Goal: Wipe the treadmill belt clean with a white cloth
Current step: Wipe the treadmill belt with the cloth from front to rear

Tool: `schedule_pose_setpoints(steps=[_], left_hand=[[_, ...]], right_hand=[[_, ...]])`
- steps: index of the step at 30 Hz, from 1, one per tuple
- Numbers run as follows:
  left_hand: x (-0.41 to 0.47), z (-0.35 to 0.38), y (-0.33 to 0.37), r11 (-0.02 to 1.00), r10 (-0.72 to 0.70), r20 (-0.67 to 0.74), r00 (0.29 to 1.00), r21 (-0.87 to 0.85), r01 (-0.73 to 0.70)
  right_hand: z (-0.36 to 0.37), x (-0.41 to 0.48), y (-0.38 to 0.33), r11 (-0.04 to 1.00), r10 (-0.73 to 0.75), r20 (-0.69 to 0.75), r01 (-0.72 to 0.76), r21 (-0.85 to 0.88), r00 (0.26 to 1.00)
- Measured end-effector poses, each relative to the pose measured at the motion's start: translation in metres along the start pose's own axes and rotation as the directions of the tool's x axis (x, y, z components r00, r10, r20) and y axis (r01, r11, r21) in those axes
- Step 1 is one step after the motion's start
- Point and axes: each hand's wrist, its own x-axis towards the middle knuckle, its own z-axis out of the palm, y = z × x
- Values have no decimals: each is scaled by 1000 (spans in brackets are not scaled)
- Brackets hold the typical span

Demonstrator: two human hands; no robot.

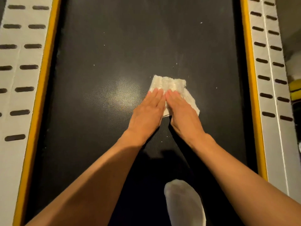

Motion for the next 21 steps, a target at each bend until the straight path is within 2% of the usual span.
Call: schedule_pose_setpoints(steps=[2,5,9,13,16,19,21], left_hand=[[-2,4,11,998,65,22,998,7,-65],[-1,7,30,988,134,42,990,-83,-130],[10,5,38,978,66,36,997,-199,-58],[11,-10,26,905,54,24,998,-423,-39],[14,-18,14,881,-7,4,1000,-472,8],[17,-15,4,894,-83,9,996,-441,79],[18,-13,-3,909,-96,10,995,-406,92]], right_hand=[[1,-22,8,999,47,-3,-47,-3,999],[-8,-42,24,997,72,-36,-74,-33,997],[-23,-20,25,988,67,-28,-70,-137,997],[-26,-16,14,969,89,-62,-101,-226,994],[-20,-28,11,954,38,-101,-66,-294,994],[-18,-33,15,980,-67,-88,49,-191,994],[-31,-25,25,998,4,-146,-13,-64,989]])
